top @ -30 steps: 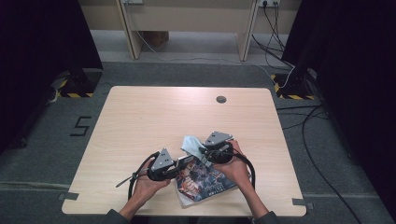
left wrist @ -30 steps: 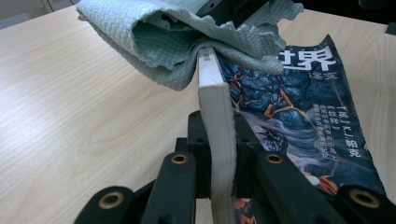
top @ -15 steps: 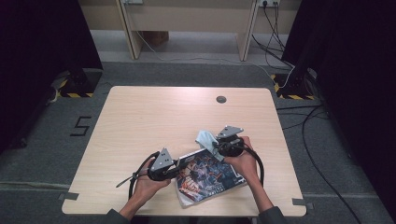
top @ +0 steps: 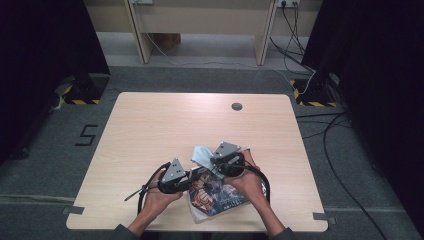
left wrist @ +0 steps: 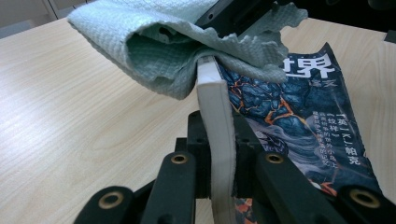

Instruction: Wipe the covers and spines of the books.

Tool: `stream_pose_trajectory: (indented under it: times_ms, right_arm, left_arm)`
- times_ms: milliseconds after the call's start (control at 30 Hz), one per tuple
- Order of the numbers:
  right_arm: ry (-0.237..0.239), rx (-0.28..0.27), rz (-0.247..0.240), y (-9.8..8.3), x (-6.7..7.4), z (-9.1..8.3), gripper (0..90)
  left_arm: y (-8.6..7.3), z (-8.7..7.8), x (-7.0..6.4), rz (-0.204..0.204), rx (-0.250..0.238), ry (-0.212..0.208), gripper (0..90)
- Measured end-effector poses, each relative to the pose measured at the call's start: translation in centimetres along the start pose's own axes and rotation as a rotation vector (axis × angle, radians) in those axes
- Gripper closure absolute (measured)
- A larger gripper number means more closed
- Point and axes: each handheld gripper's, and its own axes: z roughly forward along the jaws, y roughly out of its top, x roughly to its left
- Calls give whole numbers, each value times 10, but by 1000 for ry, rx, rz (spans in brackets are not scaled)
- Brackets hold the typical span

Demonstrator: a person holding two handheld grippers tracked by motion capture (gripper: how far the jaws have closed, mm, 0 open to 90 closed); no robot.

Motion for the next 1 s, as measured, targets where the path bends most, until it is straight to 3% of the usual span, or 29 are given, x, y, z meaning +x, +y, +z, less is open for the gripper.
stream_pose_trajectory:
  times_ms: [333,600,733,1000]
  right_arm:
    - [34,-35,-11,12,18,-4,799]
    - [35,-32,7,15,22,-5,799]
    - [28,-32,-22,19,24,-6,798]
    - [36,-34,-1,17,22,-5,798]
  left_arm:
    - [0,0,1,-5,3,3,818]
    - [0,1,0,0,-4,17,818]
    - [0,1,-1,-2,-6,21,818]
    - [0,2,-1,2,-4,25,818]
